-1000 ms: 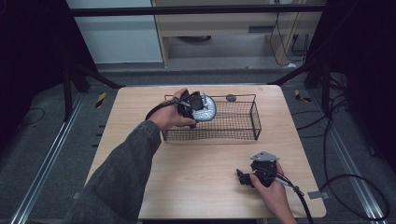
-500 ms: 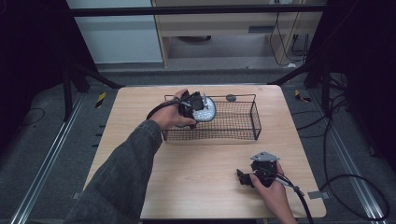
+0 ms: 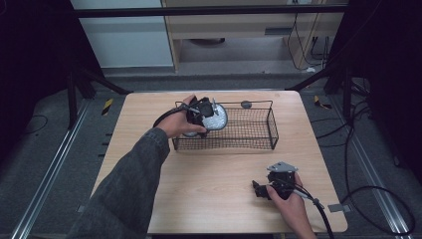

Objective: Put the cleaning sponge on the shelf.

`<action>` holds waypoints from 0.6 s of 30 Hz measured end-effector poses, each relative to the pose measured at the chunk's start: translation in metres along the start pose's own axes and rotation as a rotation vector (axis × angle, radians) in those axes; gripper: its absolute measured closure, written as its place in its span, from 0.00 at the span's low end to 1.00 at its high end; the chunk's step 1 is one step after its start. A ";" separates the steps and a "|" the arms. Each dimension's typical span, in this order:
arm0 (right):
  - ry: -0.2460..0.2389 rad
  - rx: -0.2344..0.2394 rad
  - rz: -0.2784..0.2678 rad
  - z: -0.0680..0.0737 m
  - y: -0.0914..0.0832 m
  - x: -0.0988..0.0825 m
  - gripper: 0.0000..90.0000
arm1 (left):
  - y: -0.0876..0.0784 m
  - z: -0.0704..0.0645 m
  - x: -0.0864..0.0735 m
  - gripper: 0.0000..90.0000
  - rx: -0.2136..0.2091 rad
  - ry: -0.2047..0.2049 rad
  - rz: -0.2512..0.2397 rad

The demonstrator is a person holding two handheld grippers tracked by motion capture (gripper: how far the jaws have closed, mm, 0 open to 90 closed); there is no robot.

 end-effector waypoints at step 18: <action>0.000 0.000 0.000 0.000 0.000 0.000 0.01 | -0.007 -0.003 0.006 0.07 -0.011 -0.010 -0.033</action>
Point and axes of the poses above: each handheld gripper's, and its own axes: y roughly forward along the jaws, x roughly out of its top, z roughly to its left, the point moved 10 cm from there along y, roughly forward along the jaws, and after that the axes turned 4 degrees about -z, right-handed, at the moved point
